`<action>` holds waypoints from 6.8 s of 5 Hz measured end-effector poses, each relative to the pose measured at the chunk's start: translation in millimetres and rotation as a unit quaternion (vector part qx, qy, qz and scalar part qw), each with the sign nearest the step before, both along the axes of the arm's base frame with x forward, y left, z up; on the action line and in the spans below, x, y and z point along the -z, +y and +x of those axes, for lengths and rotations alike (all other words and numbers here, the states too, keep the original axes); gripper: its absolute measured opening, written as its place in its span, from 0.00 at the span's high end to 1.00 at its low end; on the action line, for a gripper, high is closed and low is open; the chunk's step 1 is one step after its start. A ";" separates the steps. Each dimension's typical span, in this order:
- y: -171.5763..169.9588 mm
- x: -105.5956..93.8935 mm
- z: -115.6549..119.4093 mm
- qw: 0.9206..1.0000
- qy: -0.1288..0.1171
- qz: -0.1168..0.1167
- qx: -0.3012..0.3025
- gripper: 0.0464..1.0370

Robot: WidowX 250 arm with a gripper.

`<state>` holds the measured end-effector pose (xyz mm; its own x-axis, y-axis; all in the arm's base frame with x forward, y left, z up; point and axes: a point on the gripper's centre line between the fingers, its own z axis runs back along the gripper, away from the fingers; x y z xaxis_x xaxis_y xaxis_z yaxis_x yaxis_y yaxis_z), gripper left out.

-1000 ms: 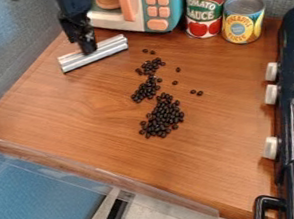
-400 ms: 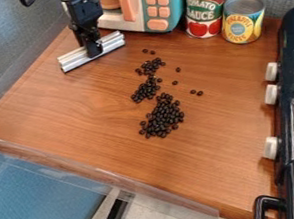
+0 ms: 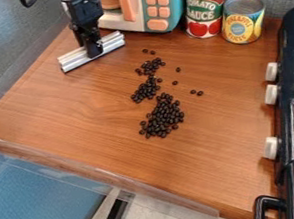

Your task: Sweep into pile

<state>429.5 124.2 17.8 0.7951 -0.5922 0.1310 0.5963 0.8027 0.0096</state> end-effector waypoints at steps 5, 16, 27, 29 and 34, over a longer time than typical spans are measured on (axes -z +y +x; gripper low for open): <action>-86.8 0.7 10.1 0.995 0.014 -0.014 0.097 0.68; -139.8 -30.7 -36.6 0.986 -0.016 -0.046 0.160 0.68; -35.1 -14.0 -109.7 0.982 0.013 -0.006 -0.187 0.68; -35.9 -1.9 -111.0 0.982 0.023 0.002 -0.187 0.68; -101.2 2.5 -123.0 0.976 0.049 -0.057 -0.203 0.68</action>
<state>306.5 23.0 15.4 0.9734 -0.2110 0.0887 0.2216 0.9657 -0.1349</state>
